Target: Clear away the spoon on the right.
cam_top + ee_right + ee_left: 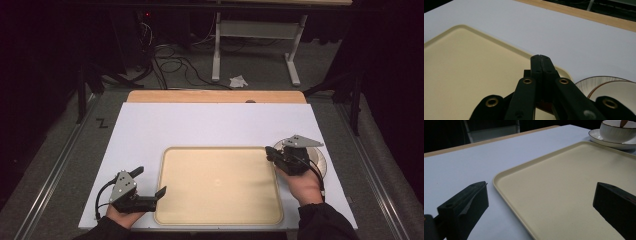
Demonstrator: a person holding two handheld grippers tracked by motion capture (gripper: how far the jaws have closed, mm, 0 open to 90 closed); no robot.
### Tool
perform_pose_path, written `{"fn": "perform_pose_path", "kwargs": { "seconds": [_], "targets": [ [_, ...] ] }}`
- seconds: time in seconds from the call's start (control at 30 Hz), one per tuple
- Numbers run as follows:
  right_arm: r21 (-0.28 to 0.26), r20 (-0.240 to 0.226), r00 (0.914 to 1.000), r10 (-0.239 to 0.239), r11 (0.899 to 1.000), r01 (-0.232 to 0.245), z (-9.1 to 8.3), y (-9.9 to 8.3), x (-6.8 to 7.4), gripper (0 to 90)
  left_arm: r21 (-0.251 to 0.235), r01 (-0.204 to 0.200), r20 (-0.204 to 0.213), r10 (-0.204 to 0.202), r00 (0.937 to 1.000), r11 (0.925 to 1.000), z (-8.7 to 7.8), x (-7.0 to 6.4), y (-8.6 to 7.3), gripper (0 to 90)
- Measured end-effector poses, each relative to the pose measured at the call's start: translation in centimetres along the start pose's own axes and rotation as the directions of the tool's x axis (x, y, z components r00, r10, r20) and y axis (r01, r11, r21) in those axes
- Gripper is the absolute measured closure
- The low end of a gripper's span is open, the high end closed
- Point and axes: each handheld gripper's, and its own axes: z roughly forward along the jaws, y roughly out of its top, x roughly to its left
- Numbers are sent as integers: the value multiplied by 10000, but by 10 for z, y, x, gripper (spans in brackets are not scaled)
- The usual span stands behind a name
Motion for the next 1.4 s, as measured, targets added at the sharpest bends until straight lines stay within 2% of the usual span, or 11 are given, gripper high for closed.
{"fn": "perform_pose_path", "kwargs": {
  "seconds": [0.37, 0.47, 0.6, 0.63, 0.77, 0.93, 1.1, 1.17, 1.3, 1.33, 1.4],
  "targets": [
    [-477, -266, 9994, -216, 9987, 203, -50, -30, 1, 900, 109, 17, -18, -17, 10000, 9999, 3, -1, -1, 7],
    [-756, -80, 9999, -131, 9971, 124, -59, -34, 0, 900, 121, 4, -30, -3, 10000, 9999, 3, -2, -1, 7],
    [-873, 53, 9999, -105, 9961, 109, -55, -29, -1, 900, 168, 22, -41, -21, 10000, 9999, 5, -2, -1, 7],
    [-780, 74, 10000, -65, 9969, 70, -44, -21, -1, 900, 176, 1, -36, -1, 10000, 9998, 5, -2, 0, 7],
    [-550, 11, 10000, -70, 9985, 71, -24, -14, 0, 900, 164, -12, -53, 12, 10000, 9999, 4, -3, 0, 7],
    [-271, -202, 9994, -281, 9993, 276, -15, -21, 5, 900, 129, 114, -130, -112, 9999, 9999, 1, 0, -2, 7],
    [-322, -255, 9988, -425, 9986, 417, -34, -35, 8, 900, 106, 90, -141, -89, 9999, 9999, 0, -1, -2, 6],
    [-432, -136, 9993, -346, 9985, 340, -51, -46, 4, 900, 137, 79, -129, -77, 9999, 9999, 1, -2, -1, 7],
    [-482, 88, 9997, -208, 9986, 212, -64, -56, -1, 900, 152, 60, -107, -59, 9999, 9999, 3, -2, -1, 7],
    [-811, 371, 9992, -119, 9966, 149, -74, -61, -2, 900, 192, 63, -84, -62, 9999, 9998, 4, -3, -1, 7],
    [-1246, 397, 9992, -19, 9922, 69, -82, -62, 1, 900, 226, 35, -73, -34, 10000, 9997, 5, -3, -1, 7]
  ]
}}
